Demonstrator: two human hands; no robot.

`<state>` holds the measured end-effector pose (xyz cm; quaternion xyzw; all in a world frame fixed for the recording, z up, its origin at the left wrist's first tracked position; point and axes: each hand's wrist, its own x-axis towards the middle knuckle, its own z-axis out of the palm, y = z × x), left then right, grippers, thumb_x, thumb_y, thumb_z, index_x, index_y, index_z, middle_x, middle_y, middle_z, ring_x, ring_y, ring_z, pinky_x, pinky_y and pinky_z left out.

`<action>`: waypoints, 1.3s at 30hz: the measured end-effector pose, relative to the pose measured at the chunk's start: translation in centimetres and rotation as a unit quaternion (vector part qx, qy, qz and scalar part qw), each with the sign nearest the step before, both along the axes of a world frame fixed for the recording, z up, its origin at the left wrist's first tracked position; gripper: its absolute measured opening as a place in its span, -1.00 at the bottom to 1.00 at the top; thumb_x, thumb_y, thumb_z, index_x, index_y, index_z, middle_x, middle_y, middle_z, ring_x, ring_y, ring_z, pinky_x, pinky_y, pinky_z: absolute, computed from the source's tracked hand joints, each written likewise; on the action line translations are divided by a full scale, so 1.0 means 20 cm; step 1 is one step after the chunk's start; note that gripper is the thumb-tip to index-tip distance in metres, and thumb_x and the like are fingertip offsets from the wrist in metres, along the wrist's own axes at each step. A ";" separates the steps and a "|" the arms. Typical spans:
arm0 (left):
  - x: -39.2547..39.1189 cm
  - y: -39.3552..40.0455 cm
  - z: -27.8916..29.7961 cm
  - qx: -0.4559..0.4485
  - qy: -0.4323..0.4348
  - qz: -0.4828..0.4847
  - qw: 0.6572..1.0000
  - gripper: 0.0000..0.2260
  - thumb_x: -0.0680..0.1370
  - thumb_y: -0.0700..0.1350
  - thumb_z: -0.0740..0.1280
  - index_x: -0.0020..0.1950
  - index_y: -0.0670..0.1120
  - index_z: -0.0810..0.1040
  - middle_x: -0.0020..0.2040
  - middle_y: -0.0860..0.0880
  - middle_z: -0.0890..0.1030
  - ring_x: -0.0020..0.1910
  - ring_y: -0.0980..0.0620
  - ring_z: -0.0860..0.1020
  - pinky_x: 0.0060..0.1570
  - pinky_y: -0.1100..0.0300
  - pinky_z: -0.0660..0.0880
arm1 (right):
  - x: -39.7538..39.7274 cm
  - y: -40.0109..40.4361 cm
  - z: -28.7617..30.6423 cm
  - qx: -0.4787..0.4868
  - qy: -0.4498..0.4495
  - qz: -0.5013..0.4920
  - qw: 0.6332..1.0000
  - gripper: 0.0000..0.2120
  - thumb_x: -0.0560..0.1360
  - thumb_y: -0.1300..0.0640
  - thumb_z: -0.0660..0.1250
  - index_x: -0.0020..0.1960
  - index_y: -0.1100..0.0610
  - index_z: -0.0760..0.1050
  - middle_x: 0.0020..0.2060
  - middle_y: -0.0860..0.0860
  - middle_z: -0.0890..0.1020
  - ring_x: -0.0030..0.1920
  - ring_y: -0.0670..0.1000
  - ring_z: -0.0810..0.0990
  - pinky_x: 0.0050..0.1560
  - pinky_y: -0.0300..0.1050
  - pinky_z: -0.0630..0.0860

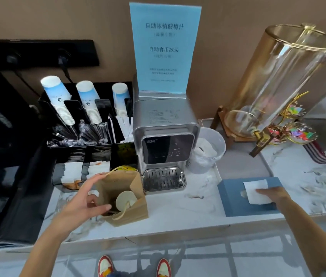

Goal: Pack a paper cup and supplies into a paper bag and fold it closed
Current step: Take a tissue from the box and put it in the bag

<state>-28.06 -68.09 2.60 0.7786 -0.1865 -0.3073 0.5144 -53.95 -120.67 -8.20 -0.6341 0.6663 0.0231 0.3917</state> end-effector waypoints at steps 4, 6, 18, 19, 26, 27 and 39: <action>0.02 0.01 -0.03 -0.012 -0.007 -0.018 1.000 -0.30 0.42 -0.30 0.52 0.35 0.31 0.37 0.44 0.32 0.27 -0.29 0.09 0.52 -0.12 0.09 0.58 | 0.10 0.18 0.23 0.091 -0.175 -0.057 0.979 -0.72 0.55 0.27 0.32 0.21 0.36 0.39 0.04 0.22 0.55 0.01 0.18 0.49 -0.20 0.00 0.67; 0.03 0.02 -0.05 -0.010 -0.018 -0.028 0.999 -0.30 0.42 -0.29 0.52 0.37 0.28 0.35 0.43 0.37 0.23 -0.29 0.08 0.52 -0.16 0.11 0.59 | 0.16 0.33 0.37 0.132 -0.229 -0.062 0.963 -0.72 0.55 0.31 0.29 0.24 0.29 0.36 0.04 0.19 0.54 0.02 0.16 0.52 -0.11 0.06 0.64; 0.11 0.07 -0.09 0.005 -0.025 -0.102 0.994 -0.23 0.42 -0.20 0.53 0.45 0.26 0.20 0.44 0.43 0.08 -0.18 0.11 0.54 -0.02 0.05 0.57 | 0.69 1.44 1.06 0.146 -0.307 0.304 0.890 -0.76 0.59 0.26 0.26 0.17 0.05 0.58 0.03 -0.02 0.73 0.09 -0.03 0.68 0.18 -0.07 0.57; 0.11 0.07 -0.09 0.005 -0.033 -0.104 0.994 -0.22 0.43 -0.18 0.52 0.47 0.22 0.18 0.45 0.42 0.06 -0.02 0.04 0.56 0.08 0.04 0.54 | 0.75 1.55 1.11 0.107 -0.284 0.363 0.881 -0.76 0.60 0.27 0.24 0.09 -0.01 0.60 -0.02 -0.07 0.74 0.03 -0.12 0.68 0.09 -0.26 0.56; 0.12 0.05 -0.12 -0.004 -0.041 -0.117 0.992 -0.18 0.44 -0.09 0.49 0.55 -0.01 0.06 0.53 0.17 0.01 0.37 -0.08 0.37 0.22 0.44 0.33 | 1.08 1.93 0.93 -0.047 0.081 0.641 0.762 -0.73 0.55 0.24 0.14 0.18 0.21 0.50 0.14 0.16 0.55 0.12 0.15 0.57 0.06 -0.02 0.53; 0.12 0.04 -0.12 -0.005 -0.042 -0.120 0.992 -0.17 0.44 -0.09 0.49 0.56 -0.02 0.05 0.52 0.16 0.01 0.40 0.06 0.30 0.18 0.60 0.22 | 1.12 1.96 0.88 -0.040 0.120 0.640 0.758 -0.73 0.56 0.22 0.14 0.19 0.24 0.49 0.14 0.18 0.56 0.11 0.17 0.59 0.04 -0.01 0.53; 0.11 0.04 -0.16 0.017 -0.054 -0.149 0.987 -0.08 0.44 -0.12 0.47 0.58 0.06 -0.12 0.55 0.25 -0.18 0.38 0.04 0.34 0.08 0.31 0.44 | 1.37 1.93 0.38 -0.039 0.249 0.561 0.789 -0.69 0.61 0.22 0.13 0.32 0.21 0.45 0.29 0.15 0.54 0.28 0.10 0.52 0.27 -0.07 0.43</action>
